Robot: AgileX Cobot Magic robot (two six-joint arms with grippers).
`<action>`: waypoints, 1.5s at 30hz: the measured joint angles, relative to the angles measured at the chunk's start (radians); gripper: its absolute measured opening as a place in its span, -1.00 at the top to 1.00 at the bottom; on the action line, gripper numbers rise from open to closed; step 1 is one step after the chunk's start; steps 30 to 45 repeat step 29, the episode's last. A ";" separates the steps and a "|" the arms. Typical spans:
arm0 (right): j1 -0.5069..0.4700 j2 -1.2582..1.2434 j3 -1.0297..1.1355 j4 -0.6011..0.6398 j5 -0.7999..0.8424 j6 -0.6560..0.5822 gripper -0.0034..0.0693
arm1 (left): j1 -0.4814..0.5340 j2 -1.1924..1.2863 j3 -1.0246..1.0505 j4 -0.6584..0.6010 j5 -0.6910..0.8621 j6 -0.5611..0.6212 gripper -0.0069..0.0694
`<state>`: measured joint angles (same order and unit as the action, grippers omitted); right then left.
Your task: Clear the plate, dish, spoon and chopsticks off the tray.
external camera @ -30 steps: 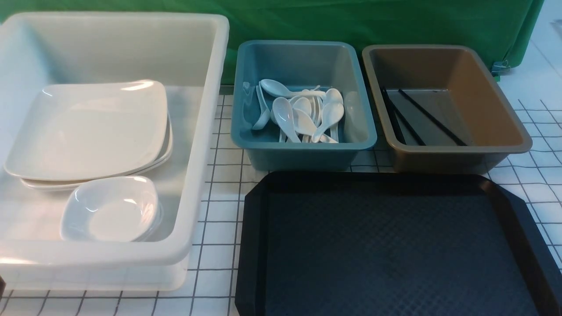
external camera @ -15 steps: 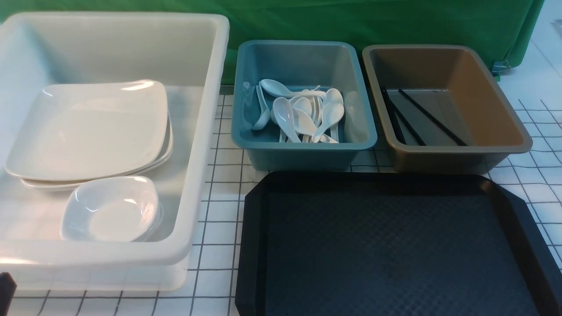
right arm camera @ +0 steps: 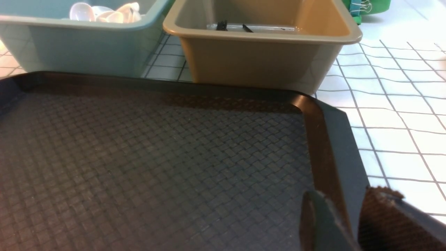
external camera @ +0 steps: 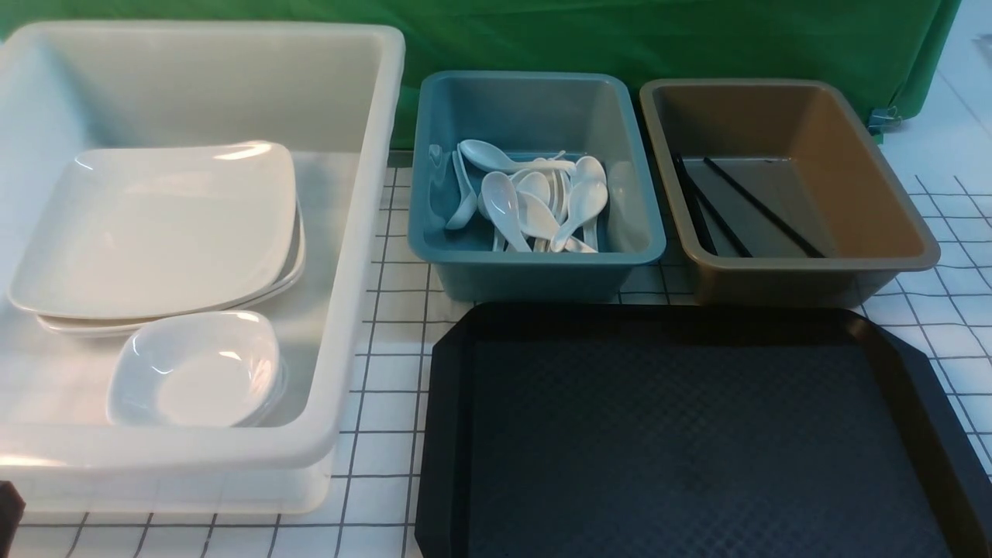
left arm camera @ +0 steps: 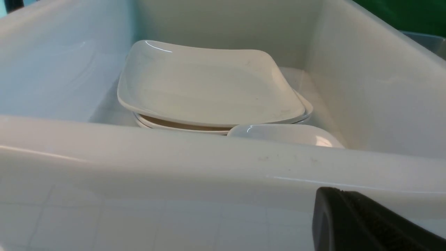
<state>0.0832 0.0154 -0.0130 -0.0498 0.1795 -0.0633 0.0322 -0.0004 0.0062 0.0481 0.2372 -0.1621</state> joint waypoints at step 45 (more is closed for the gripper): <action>0.000 0.000 0.000 0.000 0.000 -0.001 0.24 | 0.015 0.000 0.000 -0.002 0.000 0.001 0.77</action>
